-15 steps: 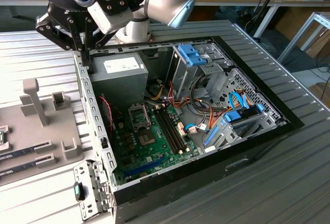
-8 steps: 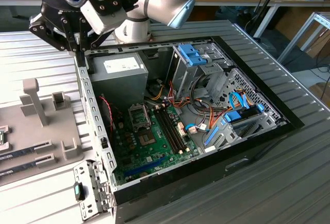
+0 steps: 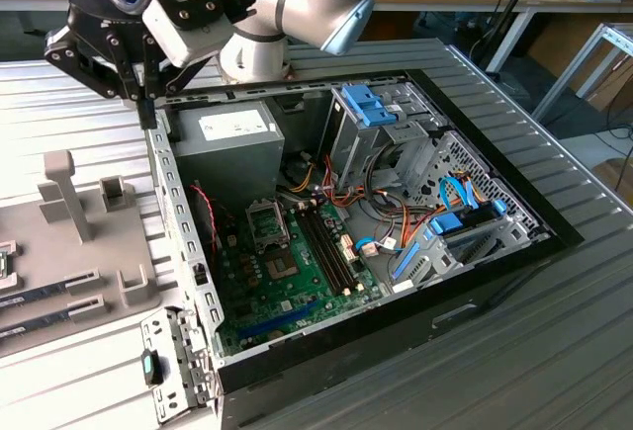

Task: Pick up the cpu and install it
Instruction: 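Reach for the cpu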

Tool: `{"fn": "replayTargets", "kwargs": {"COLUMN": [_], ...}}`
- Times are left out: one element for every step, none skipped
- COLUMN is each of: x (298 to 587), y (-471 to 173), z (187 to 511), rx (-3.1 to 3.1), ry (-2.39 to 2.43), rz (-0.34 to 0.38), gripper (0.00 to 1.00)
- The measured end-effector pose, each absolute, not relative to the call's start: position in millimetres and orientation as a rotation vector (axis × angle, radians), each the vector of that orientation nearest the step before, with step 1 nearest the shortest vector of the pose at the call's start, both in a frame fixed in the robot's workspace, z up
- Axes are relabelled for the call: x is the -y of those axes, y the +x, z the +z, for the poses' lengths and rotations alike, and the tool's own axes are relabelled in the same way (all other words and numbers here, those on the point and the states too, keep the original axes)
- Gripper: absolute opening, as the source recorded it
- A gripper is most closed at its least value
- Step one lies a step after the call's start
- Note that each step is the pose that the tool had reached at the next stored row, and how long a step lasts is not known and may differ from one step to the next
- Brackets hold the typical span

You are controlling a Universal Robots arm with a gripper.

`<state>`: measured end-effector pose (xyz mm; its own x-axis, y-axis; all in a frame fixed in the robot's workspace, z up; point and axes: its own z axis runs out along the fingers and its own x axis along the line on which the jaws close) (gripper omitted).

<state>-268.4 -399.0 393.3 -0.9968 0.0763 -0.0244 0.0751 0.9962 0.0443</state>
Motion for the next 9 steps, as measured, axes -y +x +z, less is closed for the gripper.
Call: {"fn": "replayTargets", "kwargs": {"x": [399,399,399,399,399,399,399,399,399], "y": [-269,-271,-272,-273,-275,-276,-278,-279,-280], "z": [393,393,393,393,393,393,393,393,393], "rx": [-3.112,-3.113,-3.112,-3.112,-3.112,-3.112,-3.112,-3.113,-3.112], "ry": [0.118,0.118,0.118,0.118,0.118,0.118,0.118,0.118,0.118], "rz": [0.068,0.068,0.068,0.068,0.068,0.068,0.068,0.068,0.068], "gripper": [0.11,0.11,0.11,0.11,0.11,0.11,0.11,0.11,0.11]}}
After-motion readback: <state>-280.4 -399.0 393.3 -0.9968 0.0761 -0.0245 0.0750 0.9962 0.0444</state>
